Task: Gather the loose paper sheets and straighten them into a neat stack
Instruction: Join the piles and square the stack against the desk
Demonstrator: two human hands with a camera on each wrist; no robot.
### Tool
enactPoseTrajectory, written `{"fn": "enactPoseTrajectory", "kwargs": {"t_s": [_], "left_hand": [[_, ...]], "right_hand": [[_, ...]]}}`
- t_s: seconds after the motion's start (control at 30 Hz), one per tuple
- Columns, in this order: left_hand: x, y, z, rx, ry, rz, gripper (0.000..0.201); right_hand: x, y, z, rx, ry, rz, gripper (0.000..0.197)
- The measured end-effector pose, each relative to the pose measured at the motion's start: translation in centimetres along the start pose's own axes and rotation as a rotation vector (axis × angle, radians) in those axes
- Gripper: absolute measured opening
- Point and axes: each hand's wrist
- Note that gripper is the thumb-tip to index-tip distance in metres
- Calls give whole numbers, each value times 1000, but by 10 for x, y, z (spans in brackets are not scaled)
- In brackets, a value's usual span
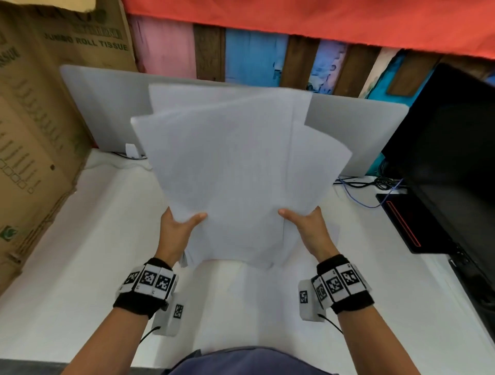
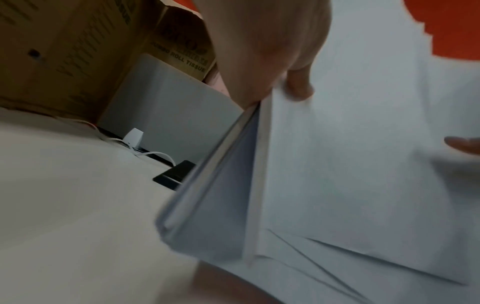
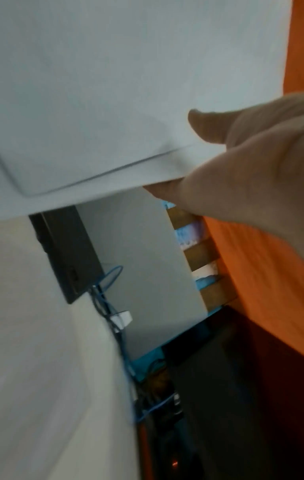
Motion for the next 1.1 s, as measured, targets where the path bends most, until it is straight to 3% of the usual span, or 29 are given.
{"fn": "enactPoseTrajectory", "kwargs": {"t_s": [0.17,0.3,0.43,0.53,0.63,0.7,0.87,0.93,1.03,1.1], "left_hand": [[11,6,-5,17,-110,13,54],[2,30,-3,-80,-102,-14,71],[-11,65,-4,-249,-20,-85,50],[-27,93,-2,-359,55,-125,56],[-37,104,8,-314,146,-154,21],[-38,102,8,-279,165,-147,17],[-35,108,0,-212,142,-228,51],[-37,116,3,-223,180,-225,49],[-45,124,10,-290,248,-141,12],[-45,123,11,-304,261,-108,16]], "right_hand": [[-18,7,-3,-41,-116,-43,40],[-32,-5,0,9,-119,10,38],[-37,-30,1,76,1,87,27],[-38,-63,-2,167,94,206,8],[-43,-87,-1,221,142,237,7],[-46,-88,-2,204,165,224,12],[-47,-82,-8,123,165,262,44],[-44,-91,-4,130,221,281,29],[-42,-104,3,189,286,200,14],[-43,-102,4,197,284,158,19]]}}
Point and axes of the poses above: each hand's wrist, its own z-axis towards the middle knuckle, its own x-axis out of the back of the hand, y = z × x, and after that the axes turned 8 degrees about -z, right-handed
